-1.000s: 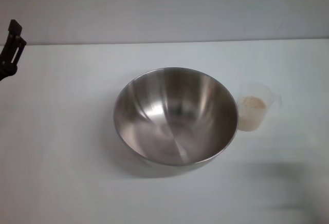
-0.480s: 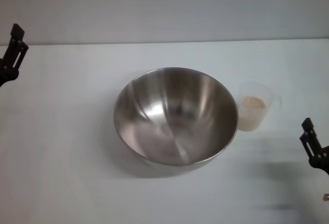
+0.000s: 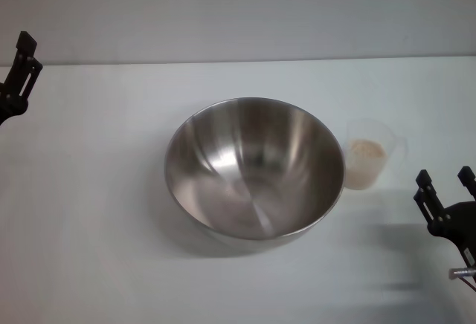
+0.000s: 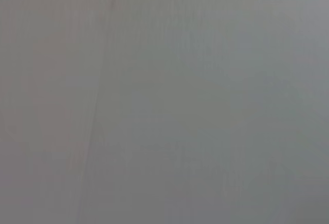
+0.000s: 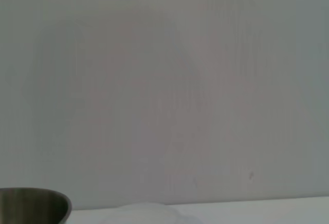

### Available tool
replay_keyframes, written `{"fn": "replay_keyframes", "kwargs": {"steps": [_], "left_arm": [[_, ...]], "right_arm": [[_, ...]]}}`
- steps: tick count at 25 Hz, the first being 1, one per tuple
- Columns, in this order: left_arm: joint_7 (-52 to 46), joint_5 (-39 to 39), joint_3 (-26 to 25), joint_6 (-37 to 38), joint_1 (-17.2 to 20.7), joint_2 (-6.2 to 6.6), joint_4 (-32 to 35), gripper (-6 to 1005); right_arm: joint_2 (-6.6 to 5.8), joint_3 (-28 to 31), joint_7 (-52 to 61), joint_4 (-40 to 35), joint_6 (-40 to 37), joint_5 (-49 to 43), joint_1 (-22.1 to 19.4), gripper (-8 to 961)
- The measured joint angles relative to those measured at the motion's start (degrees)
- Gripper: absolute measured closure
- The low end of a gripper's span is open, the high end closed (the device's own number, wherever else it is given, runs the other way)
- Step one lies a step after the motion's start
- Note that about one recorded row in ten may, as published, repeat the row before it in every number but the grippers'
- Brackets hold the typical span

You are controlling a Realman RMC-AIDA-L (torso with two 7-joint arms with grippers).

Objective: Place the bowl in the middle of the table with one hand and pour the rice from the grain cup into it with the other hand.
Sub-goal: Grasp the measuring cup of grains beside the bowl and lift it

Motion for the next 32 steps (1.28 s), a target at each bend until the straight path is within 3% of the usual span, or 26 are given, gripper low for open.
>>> {"fn": "replay_keyframes", "kwargs": {"steps": [32], "left_arm": [[0.0, 0.6, 0.1, 1.5, -0.4, -0.09, -0.6, 186]], "right_arm": [[-0.13, 2.9, 0.0, -1.7, 6.1, 0.1, 4.1, 284]]}}
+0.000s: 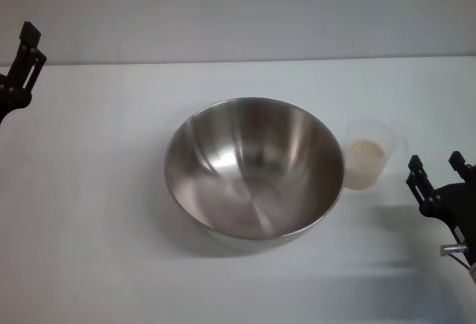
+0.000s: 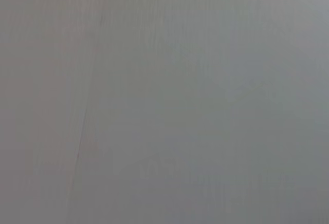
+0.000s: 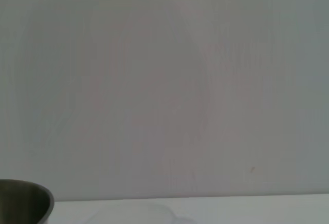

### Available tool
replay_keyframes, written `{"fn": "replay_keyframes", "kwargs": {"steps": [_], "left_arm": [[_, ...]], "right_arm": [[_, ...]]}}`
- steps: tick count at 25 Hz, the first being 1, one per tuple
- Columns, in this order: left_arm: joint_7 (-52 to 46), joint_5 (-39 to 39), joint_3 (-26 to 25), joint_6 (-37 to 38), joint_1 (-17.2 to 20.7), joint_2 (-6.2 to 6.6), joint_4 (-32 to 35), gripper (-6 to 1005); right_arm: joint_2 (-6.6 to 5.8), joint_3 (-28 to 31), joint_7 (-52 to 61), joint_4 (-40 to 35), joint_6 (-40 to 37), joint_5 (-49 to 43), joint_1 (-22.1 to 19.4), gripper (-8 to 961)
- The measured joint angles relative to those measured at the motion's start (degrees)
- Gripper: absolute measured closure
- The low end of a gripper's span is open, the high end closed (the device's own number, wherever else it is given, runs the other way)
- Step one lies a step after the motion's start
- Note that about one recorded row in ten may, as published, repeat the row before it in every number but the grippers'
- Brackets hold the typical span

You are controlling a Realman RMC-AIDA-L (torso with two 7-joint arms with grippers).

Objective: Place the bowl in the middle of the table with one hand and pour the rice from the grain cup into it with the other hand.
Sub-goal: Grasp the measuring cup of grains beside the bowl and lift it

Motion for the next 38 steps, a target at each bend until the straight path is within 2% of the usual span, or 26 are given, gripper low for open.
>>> {"fn": "replay_keyframes", "kwargs": {"steps": [38], "left_arm": [[0.0, 0.0, -0.4, 2.0, -0.1, 0.00, -0.1, 186]], "right_arm": [[-0.01, 0.4, 0.4, -2.3, 5.7, 0.0, 4.0, 305]]}}
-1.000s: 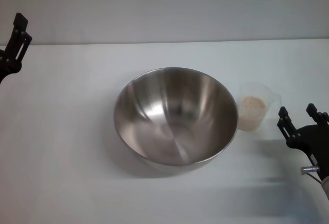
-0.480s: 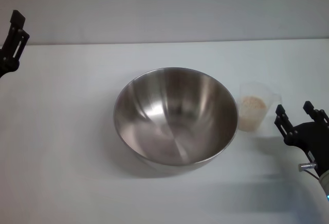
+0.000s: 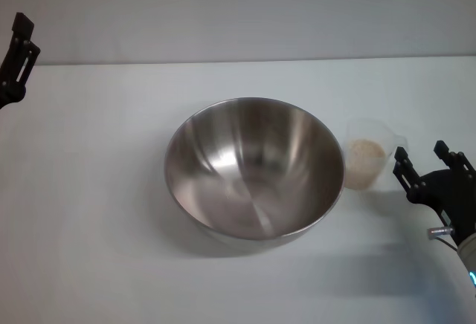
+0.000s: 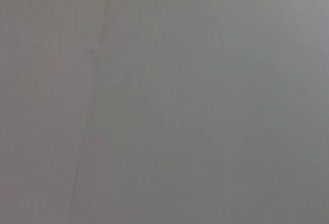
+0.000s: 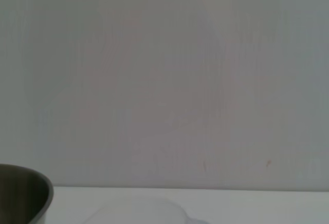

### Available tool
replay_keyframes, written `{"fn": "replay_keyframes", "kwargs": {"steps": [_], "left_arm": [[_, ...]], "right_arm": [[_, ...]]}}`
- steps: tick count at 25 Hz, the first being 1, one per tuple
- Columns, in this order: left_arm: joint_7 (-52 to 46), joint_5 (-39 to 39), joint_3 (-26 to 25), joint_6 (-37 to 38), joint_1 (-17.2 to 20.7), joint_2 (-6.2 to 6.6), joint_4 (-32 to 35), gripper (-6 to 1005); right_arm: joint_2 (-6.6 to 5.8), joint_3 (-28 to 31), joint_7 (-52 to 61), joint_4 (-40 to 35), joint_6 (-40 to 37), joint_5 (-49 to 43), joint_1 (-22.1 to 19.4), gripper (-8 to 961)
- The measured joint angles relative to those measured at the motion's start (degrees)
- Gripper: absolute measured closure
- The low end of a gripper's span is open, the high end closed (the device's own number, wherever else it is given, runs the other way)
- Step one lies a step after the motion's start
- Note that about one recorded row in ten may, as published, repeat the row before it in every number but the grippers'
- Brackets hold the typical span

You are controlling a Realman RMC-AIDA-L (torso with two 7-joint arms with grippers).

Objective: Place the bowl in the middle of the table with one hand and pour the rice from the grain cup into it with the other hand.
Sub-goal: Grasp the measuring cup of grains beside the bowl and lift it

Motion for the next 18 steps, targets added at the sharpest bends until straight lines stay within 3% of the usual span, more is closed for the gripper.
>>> {"fn": "replay_keyframes", "kwargs": {"steps": [18], "left_arm": [[0.0, 0.0, -0.7, 0.1, -1.3, -0.06, 0.4, 187]], "right_arm": [[-0.02, 2.4, 0.1, -1.4, 2.6, 0.1, 1.9, 323]]}}
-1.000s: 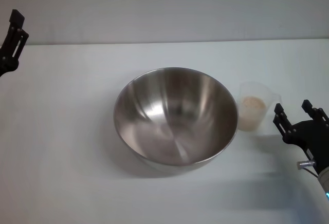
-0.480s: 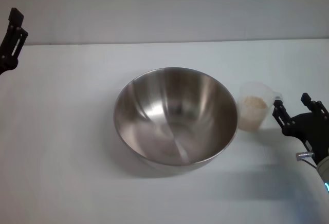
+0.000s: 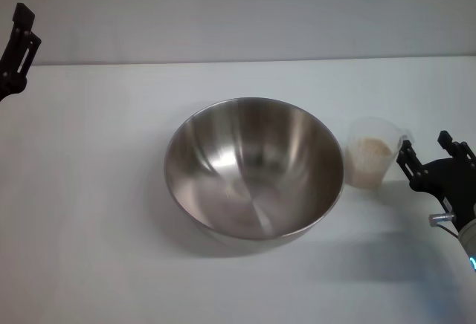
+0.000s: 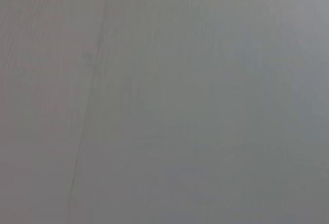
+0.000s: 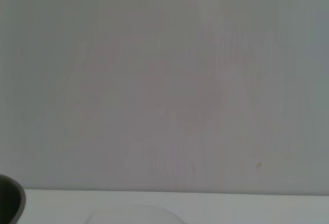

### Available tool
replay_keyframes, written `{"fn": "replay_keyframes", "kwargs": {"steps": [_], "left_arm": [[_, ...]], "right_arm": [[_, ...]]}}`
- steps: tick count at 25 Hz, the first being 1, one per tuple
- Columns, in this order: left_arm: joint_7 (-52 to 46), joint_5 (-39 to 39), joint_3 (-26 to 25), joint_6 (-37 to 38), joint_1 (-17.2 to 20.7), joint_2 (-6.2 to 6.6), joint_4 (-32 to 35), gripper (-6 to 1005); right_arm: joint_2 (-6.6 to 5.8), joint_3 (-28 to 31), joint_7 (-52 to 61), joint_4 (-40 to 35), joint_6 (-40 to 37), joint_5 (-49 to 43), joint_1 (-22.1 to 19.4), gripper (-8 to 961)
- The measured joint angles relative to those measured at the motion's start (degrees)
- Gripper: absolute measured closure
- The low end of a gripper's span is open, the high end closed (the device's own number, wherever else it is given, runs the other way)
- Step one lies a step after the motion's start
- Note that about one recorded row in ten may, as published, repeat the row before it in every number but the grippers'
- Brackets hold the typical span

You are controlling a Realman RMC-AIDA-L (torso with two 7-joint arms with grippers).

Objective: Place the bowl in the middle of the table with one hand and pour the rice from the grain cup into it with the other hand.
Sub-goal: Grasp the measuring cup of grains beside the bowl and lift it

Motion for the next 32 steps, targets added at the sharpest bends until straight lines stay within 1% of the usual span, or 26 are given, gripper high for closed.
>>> {"fn": "replay_keyframes", "kwargs": {"steps": [6, 11, 18, 21, 31, 32], "left_arm": [[0.0, 0.0, 0.0, 0.0, -0.1, -0.03, 0.1, 187], [0.0, 0.0, 0.0, 0.0, -0.1, -0.07, 0.0, 187], [0.0, 0.0, 0.0, 0.2, 0.2, -0.12, -0.4, 187], [0.0, 0.0, 0.0, 0.6, 0.2, -0.12, -0.4, 187], [0.0, 0.0, 0.1, 1.0, 0.2, -0.12, -0.4, 187], [0.0, 0.0, 0.1, 1.0, 0.2, -0.12, -0.4, 187]], "right_arm": [[-0.10, 0.0, -0.2, 0.0, 1.0, -0.1, 0.5, 329], [-0.13, -0.2, -0.2, -0.4, 2.5, -0.4, 1.0, 412], [-0.07, -0.2, -0.2, -0.5, 2.6, -0.4, 1.4, 529], [-0.05, -0.5, -0.3, -0.5, 2.6, -0.5, 1.6, 553], [0.07, -0.5, -0.4, -0.2, 2.6, -0.6, 1.7, 561], [0.07, -0.5, -0.4, -0.2, 2.6, -0.6, 1.7, 592]]}}
